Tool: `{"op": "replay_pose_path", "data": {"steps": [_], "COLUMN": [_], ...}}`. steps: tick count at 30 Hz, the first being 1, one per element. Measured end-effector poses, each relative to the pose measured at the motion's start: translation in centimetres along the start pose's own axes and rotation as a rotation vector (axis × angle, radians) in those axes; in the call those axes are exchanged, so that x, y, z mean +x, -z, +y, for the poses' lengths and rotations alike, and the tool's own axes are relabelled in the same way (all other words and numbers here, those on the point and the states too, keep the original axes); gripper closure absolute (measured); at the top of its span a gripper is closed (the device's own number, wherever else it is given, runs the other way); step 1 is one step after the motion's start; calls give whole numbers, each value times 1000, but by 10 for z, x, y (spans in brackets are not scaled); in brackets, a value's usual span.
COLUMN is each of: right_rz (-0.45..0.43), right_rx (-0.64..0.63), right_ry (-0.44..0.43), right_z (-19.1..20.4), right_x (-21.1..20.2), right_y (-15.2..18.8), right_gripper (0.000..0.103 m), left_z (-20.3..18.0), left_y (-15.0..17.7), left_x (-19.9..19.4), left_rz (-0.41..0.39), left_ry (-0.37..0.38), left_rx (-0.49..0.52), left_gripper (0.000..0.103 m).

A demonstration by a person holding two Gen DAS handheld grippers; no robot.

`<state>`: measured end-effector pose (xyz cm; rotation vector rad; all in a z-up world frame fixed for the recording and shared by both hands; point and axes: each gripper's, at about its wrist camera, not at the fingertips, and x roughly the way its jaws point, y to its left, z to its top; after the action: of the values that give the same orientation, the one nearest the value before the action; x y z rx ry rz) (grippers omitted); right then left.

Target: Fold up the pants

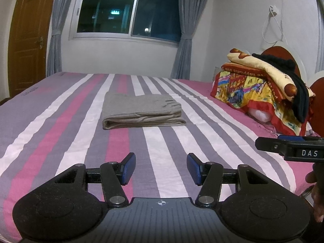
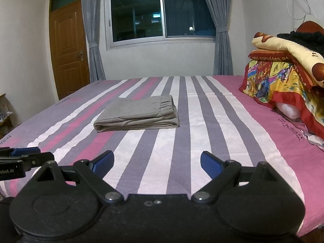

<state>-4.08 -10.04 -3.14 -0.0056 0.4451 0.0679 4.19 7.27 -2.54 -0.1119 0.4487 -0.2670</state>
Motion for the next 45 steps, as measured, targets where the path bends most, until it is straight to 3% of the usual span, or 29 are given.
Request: {"op": "replay_pose_path", "data": {"steps": [7,9,20,23,29,32,45], "right_rz": [2,1,7,11,13,14,1], "right_rx": [3,2,7,10,13,16,21], "right_ry": [-2,0,2,6,8,7,6], "right_z": [0,0,2,3,4,6,6], "right_x": [0,0,2,6,12,15,36], "right_y": [0,0,2,2,3,2,-15], "right_gripper": [11,11,8,8,7,6,3], "left_z": [2,2,5,7,13,16,29], "left_y": [0,1,1,-1,-5,-8,-30], "left_x": [0,0,1,2,7,11,29], "left_rz": [2,-2,-11,-17,-11,-6,-26], "left_ry": [-2,-5,-20,-29,-34,-45,-67], "left_rx": [0,-2,9,10,4,-9,-20], "left_gripper": [43,30,26,14,10,0,0]}}
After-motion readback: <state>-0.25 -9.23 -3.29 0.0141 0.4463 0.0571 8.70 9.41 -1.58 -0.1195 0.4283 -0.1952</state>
